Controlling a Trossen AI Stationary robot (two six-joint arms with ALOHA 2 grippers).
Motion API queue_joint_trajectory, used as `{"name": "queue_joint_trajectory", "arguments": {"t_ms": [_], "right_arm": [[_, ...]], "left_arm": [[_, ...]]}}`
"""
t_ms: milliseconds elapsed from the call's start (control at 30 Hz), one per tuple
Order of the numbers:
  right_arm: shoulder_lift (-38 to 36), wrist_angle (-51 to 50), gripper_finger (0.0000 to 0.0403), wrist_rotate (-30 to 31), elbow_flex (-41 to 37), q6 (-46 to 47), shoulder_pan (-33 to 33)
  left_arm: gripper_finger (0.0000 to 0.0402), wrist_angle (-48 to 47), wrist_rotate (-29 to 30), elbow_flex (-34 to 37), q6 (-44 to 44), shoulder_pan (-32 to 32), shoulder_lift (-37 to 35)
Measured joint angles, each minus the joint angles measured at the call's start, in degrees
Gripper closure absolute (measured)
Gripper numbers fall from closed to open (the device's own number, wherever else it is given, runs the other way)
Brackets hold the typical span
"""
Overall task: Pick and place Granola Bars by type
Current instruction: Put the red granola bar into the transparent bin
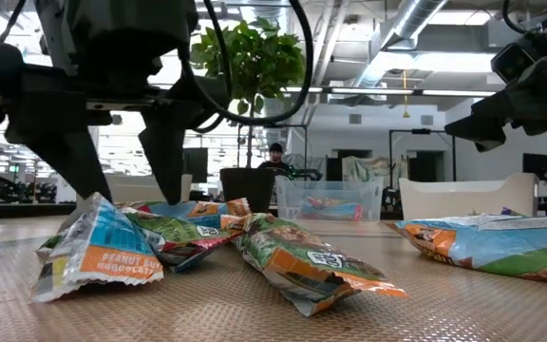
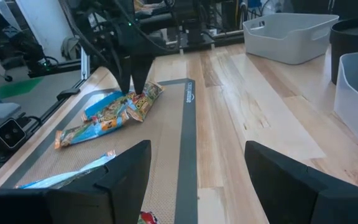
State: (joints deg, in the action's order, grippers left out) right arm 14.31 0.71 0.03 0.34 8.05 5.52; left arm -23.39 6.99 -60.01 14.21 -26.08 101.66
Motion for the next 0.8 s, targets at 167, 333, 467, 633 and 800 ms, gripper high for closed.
{"name": "queue_joint_trajectory", "arguments": {"t_ms": [167,333,467,633,800], "right_arm": [[0.21,0.63,0.0147,0.0,0.0,0.0,-0.02],[0.3,0.82,0.0147,-0.02,0.0,0.0,0.0],[0.27,0.83,0.0147,0.0,0.0,0.0,-0.01],[0.3,0.9,0.0147,0.0,0.0,0.0,0.0],[0.3,0.98,0.0147,0.0,0.0,0.0,-0.02]], "left_arm": [[0.0183,0.87,-0.15,0.14,0.94,0.04,1.0],[0.0222,2.17,-1.58,0.11,1.24,0.08,2.48],[0.0266,1.96,-2.65,0.15,2.04,0.06,2.56],[0.0318,1.6,-3.71,0.18,2.17,0.03,2.59],[0.0364,1.44,-3.74,0.22,2.17,-0.01,2.6]]}}
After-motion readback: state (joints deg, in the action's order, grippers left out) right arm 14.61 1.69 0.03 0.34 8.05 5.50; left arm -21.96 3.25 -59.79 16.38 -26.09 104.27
